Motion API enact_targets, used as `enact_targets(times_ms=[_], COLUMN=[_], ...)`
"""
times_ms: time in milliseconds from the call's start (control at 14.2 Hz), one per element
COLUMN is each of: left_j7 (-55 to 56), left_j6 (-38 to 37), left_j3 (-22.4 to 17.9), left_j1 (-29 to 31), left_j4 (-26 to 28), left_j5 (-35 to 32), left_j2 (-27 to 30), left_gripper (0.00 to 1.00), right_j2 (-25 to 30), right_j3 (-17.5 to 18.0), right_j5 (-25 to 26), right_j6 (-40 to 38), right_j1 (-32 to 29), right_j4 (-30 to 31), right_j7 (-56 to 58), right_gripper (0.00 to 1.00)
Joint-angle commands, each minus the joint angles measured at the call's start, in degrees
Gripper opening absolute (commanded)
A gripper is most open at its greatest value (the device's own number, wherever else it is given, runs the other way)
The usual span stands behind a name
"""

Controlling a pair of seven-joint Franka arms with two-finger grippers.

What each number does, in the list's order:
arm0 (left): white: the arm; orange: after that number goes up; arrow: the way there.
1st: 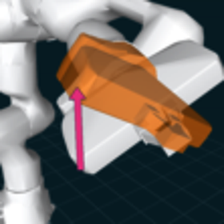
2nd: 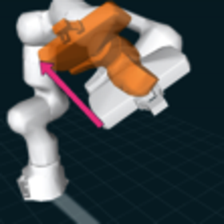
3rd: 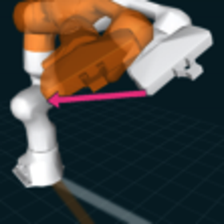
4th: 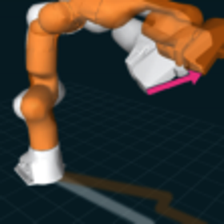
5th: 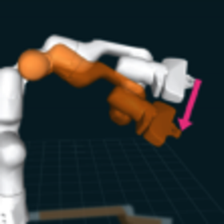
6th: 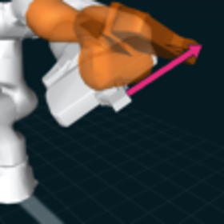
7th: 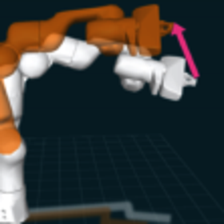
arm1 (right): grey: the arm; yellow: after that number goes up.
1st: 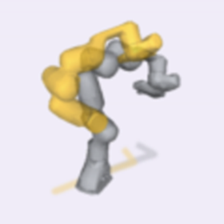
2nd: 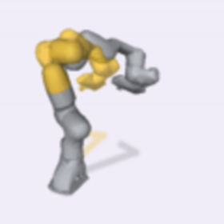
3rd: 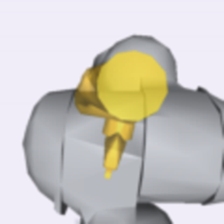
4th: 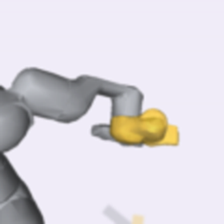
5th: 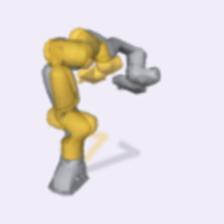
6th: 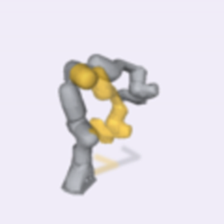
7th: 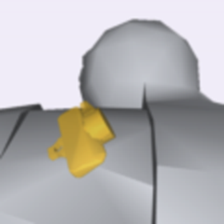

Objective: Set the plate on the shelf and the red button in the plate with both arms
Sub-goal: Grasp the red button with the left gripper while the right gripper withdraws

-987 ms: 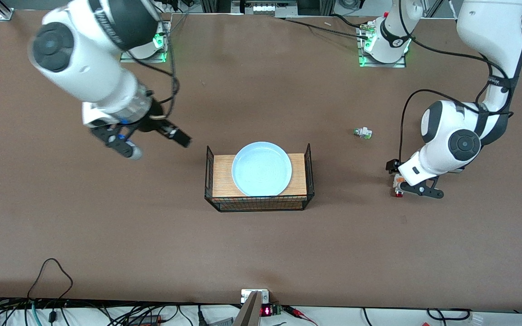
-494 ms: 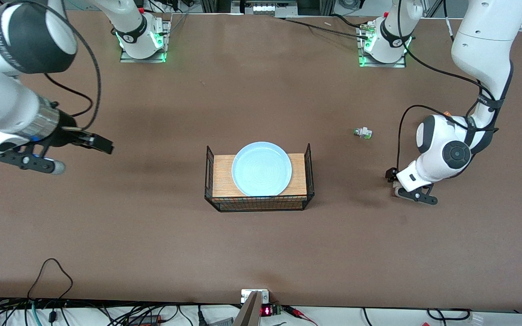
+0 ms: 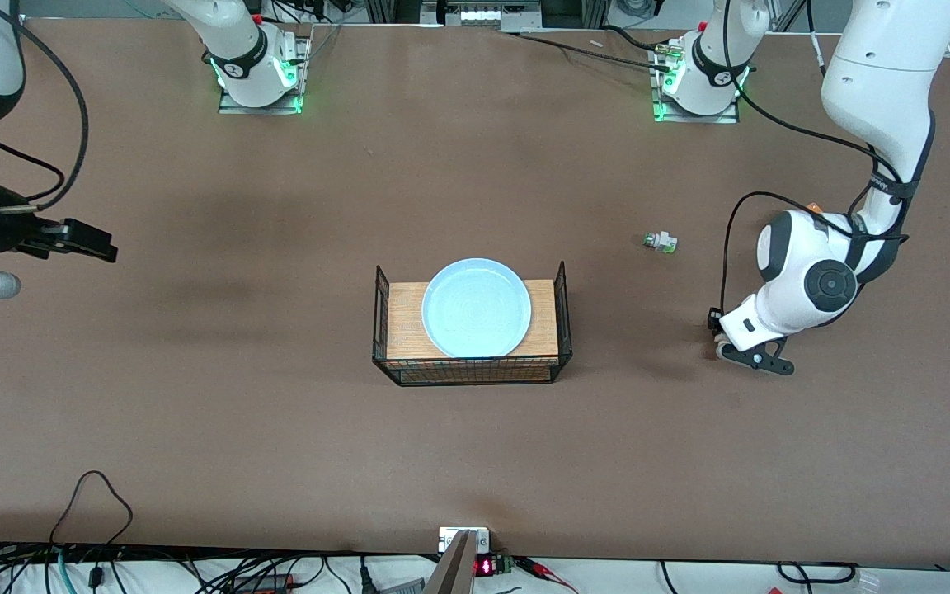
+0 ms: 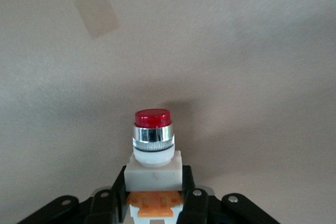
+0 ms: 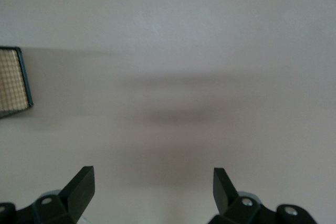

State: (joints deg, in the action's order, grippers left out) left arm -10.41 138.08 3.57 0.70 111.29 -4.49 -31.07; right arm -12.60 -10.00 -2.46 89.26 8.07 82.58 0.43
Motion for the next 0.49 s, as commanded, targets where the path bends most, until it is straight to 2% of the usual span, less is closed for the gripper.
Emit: enact_targets(times_ms=[0,141,282,423], left_j7=[-0.31,-0.22,-0.13,0.91], left_j6=[-9.19,-15.18,-20.54,-29.92], left_j3=[2.92,5.73,8.72,11.97], left_j1=[0.09,0.35,0.44,0.26], left_j4=[-1.16,-3.7,-7.12,-15.18], left_j5=[-1.05,-0.61,1.31,8.06], left_j2=[5.91,8.64,10.58,11.12], left_gripper=[0.04,0.05,0.05,0.05], right_j2=[2.22,4.68,5.3,6.09], right_j3=[-0.11,-0.11,-0.11,-0.11], right_j5=[1.06,1.06,1.06,1.06], right_j6=[-0.76,3.1,3.47,4.08], right_j1=[-0.78,-0.78,-0.86,-0.69], right_j4=[2.84,7.23,8.04,8.21], right_j7=[3.09,3.79,3.71,3.01], right_gripper=[1.0,1.0,1.0,1.0])
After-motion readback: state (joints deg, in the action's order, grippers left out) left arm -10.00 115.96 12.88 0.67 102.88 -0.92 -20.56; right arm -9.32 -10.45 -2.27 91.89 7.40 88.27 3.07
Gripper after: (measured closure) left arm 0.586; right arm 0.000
